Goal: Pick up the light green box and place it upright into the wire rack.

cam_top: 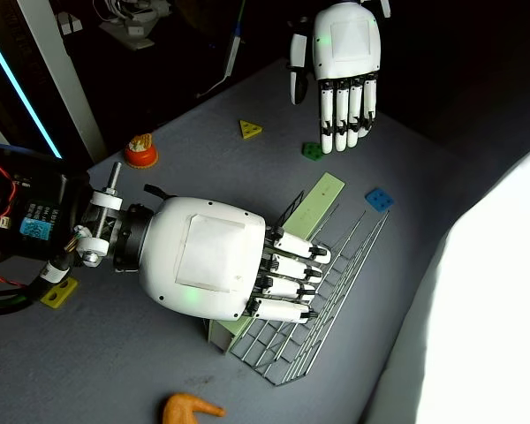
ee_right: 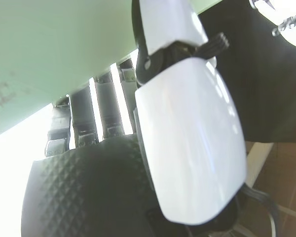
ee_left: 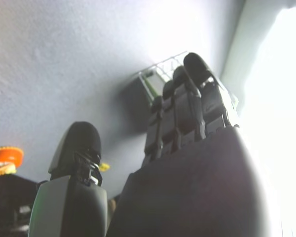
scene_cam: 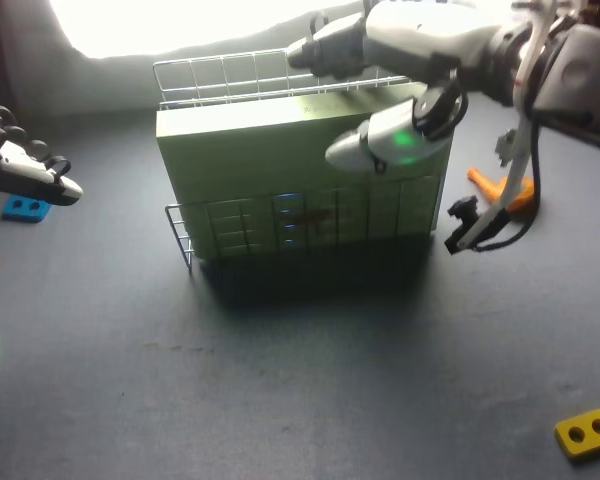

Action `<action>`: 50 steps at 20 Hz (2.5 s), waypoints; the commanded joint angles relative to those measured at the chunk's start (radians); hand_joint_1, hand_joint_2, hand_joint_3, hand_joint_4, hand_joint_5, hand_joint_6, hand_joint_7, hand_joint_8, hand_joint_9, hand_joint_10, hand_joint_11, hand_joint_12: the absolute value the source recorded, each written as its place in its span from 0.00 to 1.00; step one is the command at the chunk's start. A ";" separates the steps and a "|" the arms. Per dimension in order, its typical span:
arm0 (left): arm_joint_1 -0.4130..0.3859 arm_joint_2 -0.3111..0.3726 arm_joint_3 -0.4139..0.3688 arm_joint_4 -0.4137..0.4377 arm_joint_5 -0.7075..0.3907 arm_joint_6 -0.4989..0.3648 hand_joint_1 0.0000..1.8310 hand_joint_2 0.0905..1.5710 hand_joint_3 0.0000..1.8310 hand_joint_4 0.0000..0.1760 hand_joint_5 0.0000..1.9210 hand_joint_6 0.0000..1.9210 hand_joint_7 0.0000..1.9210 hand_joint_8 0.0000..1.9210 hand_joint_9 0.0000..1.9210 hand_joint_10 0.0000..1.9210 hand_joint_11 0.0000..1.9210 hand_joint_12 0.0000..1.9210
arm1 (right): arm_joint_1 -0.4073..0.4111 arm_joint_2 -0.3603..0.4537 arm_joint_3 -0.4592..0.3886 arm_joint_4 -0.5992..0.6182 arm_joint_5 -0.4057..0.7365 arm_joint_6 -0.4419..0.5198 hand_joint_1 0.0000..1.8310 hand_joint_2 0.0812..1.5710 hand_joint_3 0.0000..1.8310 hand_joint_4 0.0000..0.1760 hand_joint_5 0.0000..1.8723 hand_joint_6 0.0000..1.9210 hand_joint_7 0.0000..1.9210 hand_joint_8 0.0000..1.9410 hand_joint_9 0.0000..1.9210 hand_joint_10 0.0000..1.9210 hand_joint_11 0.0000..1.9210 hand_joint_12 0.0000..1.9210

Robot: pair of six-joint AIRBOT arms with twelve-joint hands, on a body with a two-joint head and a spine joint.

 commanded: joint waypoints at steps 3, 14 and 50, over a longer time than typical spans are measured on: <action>-0.015 -0.003 0.000 0.009 0.071 0.003 0.23 0.84 0.00 0.01 0.06 0.00 0.10 0.00 0.12 0.00 0.00 0.47 | 0.045 0.029 -0.025 -0.013 0.084 0.006 0.59 0.62 0.00 0.00 0.22 0.00 0.26 0.00 0.28 0.01 0.02 0.67; -0.024 -0.002 -0.011 0.009 0.071 0.003 0.23 0.83 0.00 0.04 0.05 0.00 0.10 0.00 0.14 0.01 0.00 0.49 | 0.195 0.164 -0.159 -0.192 0.063 0.007 0.49 0.65 0.01 0.00 0.25 0.01 0.29 0.01 0.31 0.02 0.02 0.68; 0.022 -0.014 0.082 -0.012 0.066 0.042 0.29 0.85 0.00 0.00 0.52 1.00 0.57 1.00 0.55 1.00 0.55 1.00 | 0.085 0.590 -0.455 -0.472 -0.035 -0.010 0.06 0.87 0.00 1.00 0.61 1.00 0.64 1.00 0.65 1.00 0.67 1.00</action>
